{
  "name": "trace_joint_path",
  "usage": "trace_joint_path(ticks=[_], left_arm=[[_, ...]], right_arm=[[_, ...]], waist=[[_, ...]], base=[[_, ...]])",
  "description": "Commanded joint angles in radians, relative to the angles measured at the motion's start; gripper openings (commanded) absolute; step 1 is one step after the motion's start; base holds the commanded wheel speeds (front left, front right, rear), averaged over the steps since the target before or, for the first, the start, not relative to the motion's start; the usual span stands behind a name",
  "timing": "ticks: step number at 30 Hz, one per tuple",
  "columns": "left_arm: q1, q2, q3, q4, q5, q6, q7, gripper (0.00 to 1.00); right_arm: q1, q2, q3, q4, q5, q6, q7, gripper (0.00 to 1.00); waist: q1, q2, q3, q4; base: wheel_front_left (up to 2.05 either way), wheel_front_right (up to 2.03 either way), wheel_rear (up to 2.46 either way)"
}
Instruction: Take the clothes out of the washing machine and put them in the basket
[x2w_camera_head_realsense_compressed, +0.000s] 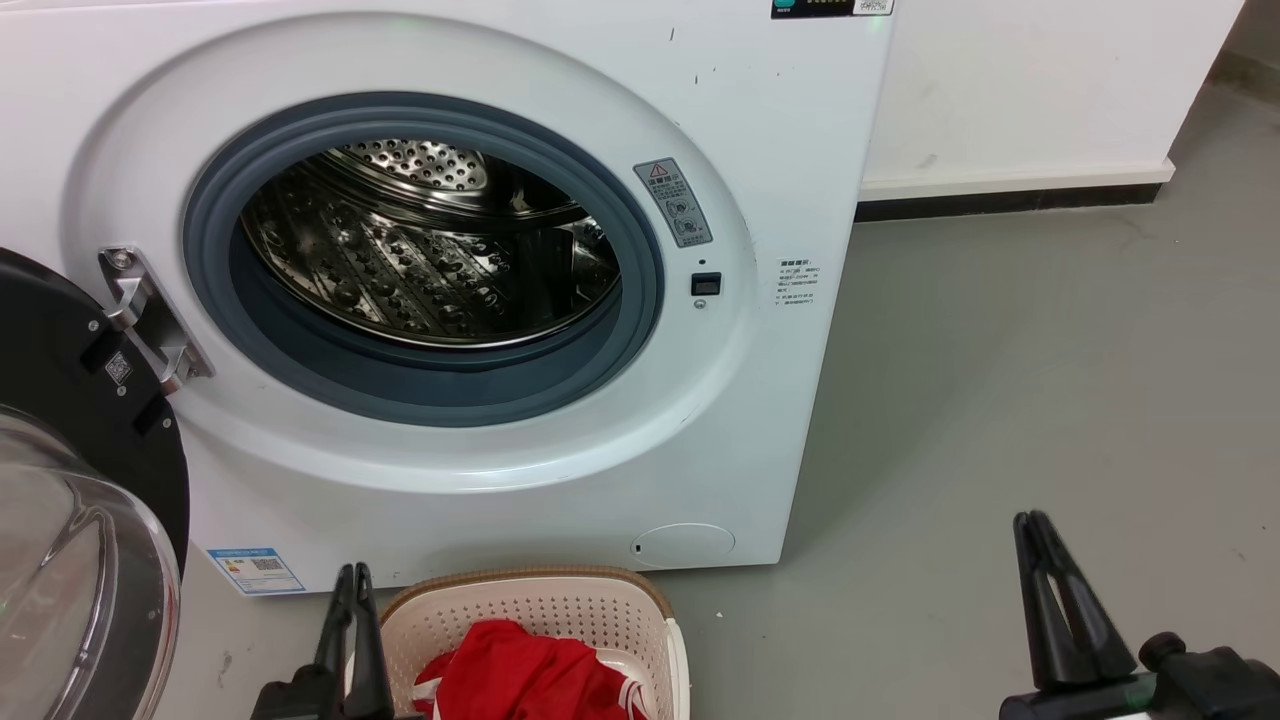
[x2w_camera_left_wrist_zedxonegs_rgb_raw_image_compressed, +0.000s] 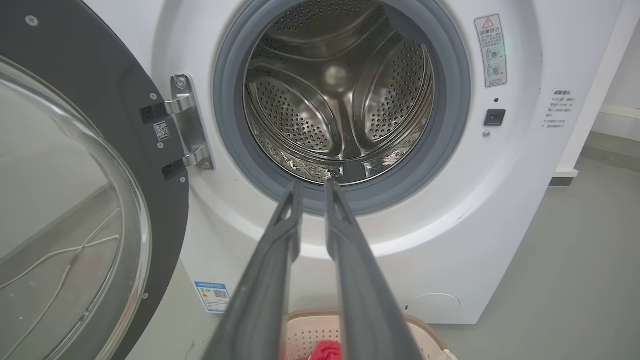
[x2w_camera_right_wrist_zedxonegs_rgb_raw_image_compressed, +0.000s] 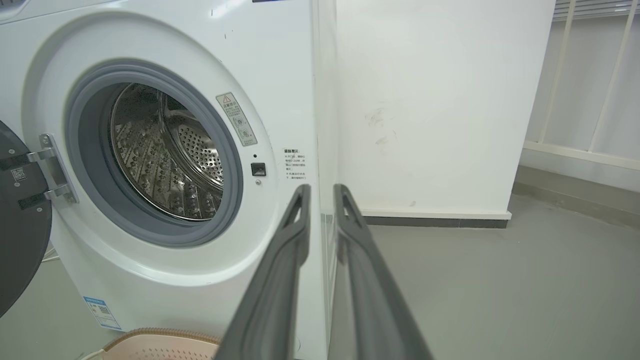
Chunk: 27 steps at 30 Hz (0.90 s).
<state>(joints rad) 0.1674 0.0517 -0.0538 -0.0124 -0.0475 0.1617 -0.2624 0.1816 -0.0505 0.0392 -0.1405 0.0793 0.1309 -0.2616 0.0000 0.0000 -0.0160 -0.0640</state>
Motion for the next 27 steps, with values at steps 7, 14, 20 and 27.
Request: trace_joint_path(ticks=[7,14,20,27], left_arm=[[-0.016,0.009,0.003,0.016,-0.173,-0.022,0.026,0.0],[-0.046,0.017,0.008,0.048,-0.321,-0.052,0.053,0.0],[-0.069,0.023,0.013,0.071,-0.437,-0.075,0.074,0.0],[-0.093,0.027,0.018,0.094,-0.562,-0.099,0.097,0.0]], right_arm=[[-0.021,-0.012,0.001,0.042,0.172,0.0,0.026,0.0],[-0.051,-0.021,0.0,0.079,0.319,0.0,0.05,0.0],[-0.073,-0.028,-0.003,0.105,0.434,0.0,0.069,0.0],[-0.096,-0.033,-0.008,0.133,0.557,0.0,0.092,0.0]], waist=[[0.0,0.0,0.001,0.004],[0.0,0.0,0.002,0.007],[0.0,0.0,0.003,0.01],[0.0,0.0,0.004,0.014]], base=[[0.0,0.0,0.0],[0.0,0.0,0.0],[0.0,0.0,0.0],[0.0,0.0,0.0]])
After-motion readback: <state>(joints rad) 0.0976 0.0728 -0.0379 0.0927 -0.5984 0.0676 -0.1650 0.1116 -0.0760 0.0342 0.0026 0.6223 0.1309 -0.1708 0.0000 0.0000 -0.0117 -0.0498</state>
